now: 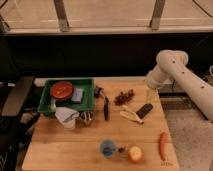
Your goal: Place banana in metal cup
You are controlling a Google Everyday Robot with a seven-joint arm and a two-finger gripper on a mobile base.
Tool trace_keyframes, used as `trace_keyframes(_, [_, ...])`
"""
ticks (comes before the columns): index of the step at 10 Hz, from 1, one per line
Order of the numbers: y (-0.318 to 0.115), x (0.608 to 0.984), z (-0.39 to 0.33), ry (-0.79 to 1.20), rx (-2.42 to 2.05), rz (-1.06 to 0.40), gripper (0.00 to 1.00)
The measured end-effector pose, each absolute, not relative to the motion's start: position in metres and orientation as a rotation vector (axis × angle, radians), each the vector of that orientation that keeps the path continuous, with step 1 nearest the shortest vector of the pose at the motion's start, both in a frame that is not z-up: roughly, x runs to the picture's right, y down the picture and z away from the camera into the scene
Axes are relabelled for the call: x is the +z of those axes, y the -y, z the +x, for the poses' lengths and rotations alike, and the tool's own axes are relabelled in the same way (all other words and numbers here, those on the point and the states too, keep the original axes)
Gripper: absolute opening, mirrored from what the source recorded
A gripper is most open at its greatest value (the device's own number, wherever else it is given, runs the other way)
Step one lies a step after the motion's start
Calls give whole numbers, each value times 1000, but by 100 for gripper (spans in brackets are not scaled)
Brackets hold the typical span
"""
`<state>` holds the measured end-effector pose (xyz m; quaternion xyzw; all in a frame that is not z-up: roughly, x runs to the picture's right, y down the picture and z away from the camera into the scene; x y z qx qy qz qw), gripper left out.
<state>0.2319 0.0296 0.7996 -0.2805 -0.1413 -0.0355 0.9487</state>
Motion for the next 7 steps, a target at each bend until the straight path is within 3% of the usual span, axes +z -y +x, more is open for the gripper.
trace_keyframes(7, [-43,803,221,256,11,-619,72])
